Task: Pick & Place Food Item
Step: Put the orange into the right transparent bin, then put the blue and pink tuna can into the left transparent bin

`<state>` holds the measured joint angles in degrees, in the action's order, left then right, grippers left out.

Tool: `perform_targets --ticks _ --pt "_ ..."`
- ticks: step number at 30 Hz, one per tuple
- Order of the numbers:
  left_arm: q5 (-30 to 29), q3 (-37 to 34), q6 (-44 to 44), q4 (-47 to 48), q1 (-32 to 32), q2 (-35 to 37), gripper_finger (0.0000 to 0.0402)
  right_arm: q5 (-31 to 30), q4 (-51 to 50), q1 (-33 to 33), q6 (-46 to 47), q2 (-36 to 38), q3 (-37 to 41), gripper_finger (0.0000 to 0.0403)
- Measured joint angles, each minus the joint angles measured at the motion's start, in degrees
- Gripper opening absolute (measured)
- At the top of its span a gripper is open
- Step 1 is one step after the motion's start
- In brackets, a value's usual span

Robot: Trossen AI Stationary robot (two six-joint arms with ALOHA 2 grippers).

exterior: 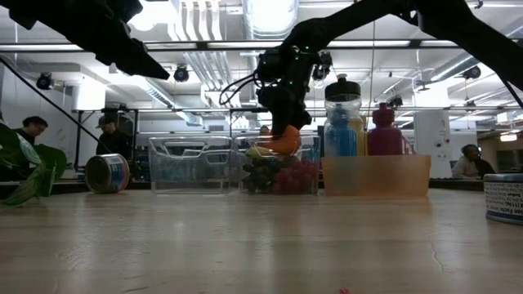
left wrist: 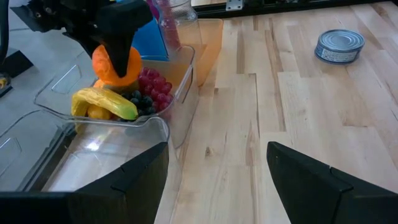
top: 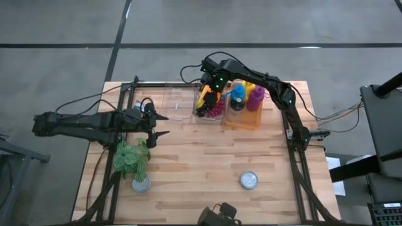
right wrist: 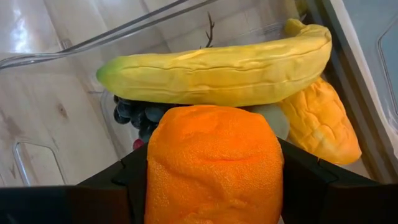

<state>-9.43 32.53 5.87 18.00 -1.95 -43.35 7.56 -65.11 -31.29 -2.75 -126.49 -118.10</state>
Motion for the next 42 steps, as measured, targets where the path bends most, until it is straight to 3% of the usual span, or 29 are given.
perform_targets --ticks 3,10,14,31,40,42 --pt "0.0 0.0 0.0 0.0 0.0 0.0 0.0277 0.0 0.1 0.0 0.0 0.0 -0.1 0.0250" --pt "0.0 0.0 0.0 0.0 0.0 0.0 0.0277 -0.1 0.1 0.0 -0.1 0.0 -0.2 0.0336" --pt "0.0 0.0 0.0 0.0 0.0 0.0 0.0277 -0.1 0.2 0.0 -0.3 0.0 0.0 0.0365" --pt "0.0 0.0 0.0 0.0 0.0 0.0 0.0277 0.1 -0.6 0.7 -1.3 3.8 -4.7 0.0370" --pt "0.0 0.0 0.0 0.0 0.0 0.0 0.0277 -0.3 -0.9 4.2 -2.3 8.8 -4.4 0.0370" --pt "0.0 0.0 0.0 0.0 0.0 0.0 0.0277 -2.7 -0.1 5.7 -2.4 10.1 -4.4 0.0370"
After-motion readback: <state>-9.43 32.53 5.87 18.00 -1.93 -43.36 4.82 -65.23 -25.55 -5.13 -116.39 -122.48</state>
